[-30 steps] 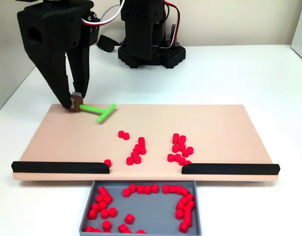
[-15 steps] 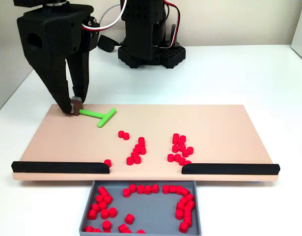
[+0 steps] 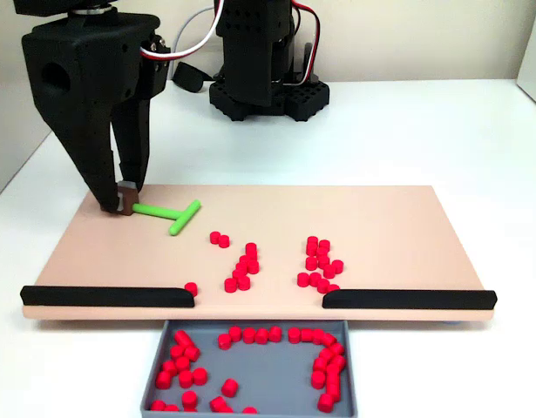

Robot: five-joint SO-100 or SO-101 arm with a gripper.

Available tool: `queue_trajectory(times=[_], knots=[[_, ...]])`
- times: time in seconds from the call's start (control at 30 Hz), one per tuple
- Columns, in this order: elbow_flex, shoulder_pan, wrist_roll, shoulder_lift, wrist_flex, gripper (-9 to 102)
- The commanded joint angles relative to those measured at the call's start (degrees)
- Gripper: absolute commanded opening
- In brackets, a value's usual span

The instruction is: Gather the right side granules

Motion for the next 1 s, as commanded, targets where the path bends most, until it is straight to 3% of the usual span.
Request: queue_trajectory(times=[0.0, 0.97], knots=[[-1.14, -0.70, -0.79, -0.62, -0.35, 0], [-2.20, -6.24, 3.87, -5.19, -0.35, 0]])
